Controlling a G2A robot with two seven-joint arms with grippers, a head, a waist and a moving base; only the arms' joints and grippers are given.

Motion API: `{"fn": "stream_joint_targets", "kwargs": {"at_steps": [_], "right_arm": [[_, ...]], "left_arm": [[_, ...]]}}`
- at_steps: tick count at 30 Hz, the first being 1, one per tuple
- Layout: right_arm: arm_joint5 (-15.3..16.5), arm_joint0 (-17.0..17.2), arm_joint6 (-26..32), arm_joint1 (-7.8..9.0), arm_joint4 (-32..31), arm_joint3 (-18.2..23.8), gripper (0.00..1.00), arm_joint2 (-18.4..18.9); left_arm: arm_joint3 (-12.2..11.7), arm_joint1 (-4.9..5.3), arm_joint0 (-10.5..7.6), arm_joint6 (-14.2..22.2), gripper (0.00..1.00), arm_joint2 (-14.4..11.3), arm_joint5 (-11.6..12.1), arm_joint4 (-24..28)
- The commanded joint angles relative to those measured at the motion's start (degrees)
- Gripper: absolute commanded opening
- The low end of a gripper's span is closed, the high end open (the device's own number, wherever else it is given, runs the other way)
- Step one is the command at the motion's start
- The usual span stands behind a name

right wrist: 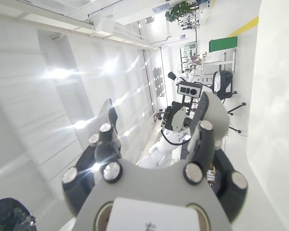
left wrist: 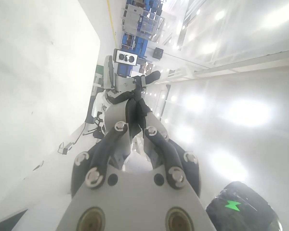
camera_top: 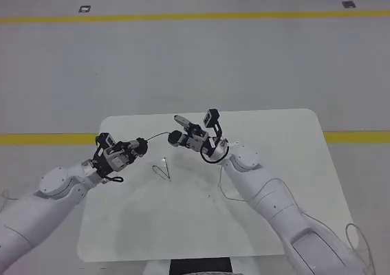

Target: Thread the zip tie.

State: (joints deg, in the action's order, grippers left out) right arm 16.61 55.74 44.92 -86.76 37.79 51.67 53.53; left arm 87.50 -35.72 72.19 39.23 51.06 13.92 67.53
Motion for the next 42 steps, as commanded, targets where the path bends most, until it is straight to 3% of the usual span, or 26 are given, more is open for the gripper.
{"fn": "stream_joint_targets", "kwargs": {"at_steps": [1,5,15,20,31,36,42], "right_arm": [[0.5,-0.2,0.4,-0.18,0.3,-0.8,0.26,-0.1],[1.2,-0.5,1.0,-0.47,0.2,-2.0,0.2,-0.4],[2.9,-0.3,3.8,-0.56,-0.7,-2.2,0.26,0.3],[2.9,0.5,5.7,-0.46,-1.8,-0.9,0.24,1.4],[2.9,1.2,7.4,-0.97,-3.4,-0.2,0.16,2.5],[2.9,1.4,7.7,-1.2,-4.1,0.0,0.0,3.1],[2.9,1.7,7.6,-1.43,-5.0,0.1,0.0,3.9]], "left_arm": [[-0.1,-0.02,-0.01,0.1,0.0,0.0,0.0,0.0],[-0.1,-0.02,-0.01,0.1,0.0,0.0,0.0,0.0],[-0.1,-0.02,-0.01,0.1,0.0,0.0,0.0,0.0],[-0.1,-0.02,-0.01,0.1,0.0,0.0,0.0,0.0],[-0.1,-0.02,-0.01,0.1,0.0,0.0,0.0,0.0],[-0.1,-0.02,-0.01,0.1,0.0,0.0,0.0,0.0],[-0.1,-0.02,-0.01,0.1,0.0,0.0,0.0,0.0]]}}
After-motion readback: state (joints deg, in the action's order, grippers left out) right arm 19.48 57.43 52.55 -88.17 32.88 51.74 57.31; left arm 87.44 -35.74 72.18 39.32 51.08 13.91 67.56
